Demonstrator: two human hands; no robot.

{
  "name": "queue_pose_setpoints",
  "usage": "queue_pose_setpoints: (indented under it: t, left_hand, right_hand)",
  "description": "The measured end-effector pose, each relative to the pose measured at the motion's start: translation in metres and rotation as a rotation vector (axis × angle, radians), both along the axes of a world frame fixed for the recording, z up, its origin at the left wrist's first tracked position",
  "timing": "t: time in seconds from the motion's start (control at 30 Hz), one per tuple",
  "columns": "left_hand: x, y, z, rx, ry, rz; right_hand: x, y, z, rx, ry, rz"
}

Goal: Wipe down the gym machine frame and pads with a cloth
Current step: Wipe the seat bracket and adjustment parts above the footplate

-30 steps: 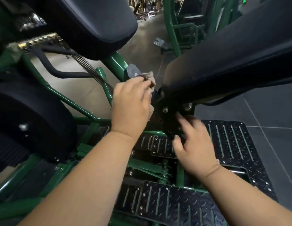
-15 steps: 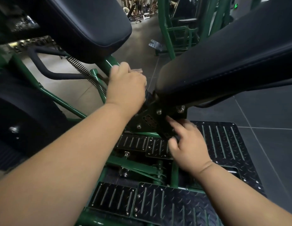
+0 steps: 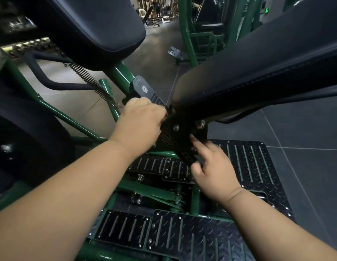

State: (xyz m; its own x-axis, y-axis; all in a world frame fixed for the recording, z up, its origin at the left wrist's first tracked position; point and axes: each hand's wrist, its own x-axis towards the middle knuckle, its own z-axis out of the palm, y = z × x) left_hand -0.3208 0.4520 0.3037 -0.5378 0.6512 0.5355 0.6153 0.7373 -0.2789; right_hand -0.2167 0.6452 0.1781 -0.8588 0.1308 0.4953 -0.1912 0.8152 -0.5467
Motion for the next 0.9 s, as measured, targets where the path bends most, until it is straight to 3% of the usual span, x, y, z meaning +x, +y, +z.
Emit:
queue_pose_setpoints:
  t: [0.1, 0.23, 0.4, 0.5, 0.63, 0.77, 0.9]
  left_hand:
    - [0.018, -0.002, 0.010, 0.040, -0.004, 0.042]
    - [-0.007, -0.002, 0.047, 0.138, 0.131, 0.143]
    - [-0.018, 0.031, 0.048, -0.380, -0.015, 0.220]
    - [-0.009, 0.041, 0.042, -0.478, -0.057, 0.203]
    - [-0.011, 0.017, 0.028, -0.294, -0.080, 0.088]
    - [-0.028, 0.009, 0.035, -0.275, -0.068, 0.013]
    - [-0.032, -0.007, 0.019, -0.012, 0.021, -0.077]
  right_hand:
    - [0.005, 0.004, -0.007, -0.033, -0.012, 0.010]
    - [0.006, 0.003, -0.015, -0.044, -0.021, 0.025]
    - [-0.001, -0.003, -0.012, -0.098, -0.056, 0.029]
    - [-0.004, -0.008, -0.007, -0.048, -0.029, 0.024]
    - [-0.004, -0.009, -0.005, 0.061, -0.039, -0.030]
    - [-0.004, -0.012, -0.002, 0.138, -0.090, -0.062]
    - [-0.004, -0.011, 0.002, 0.159, -0.134, -0.068]
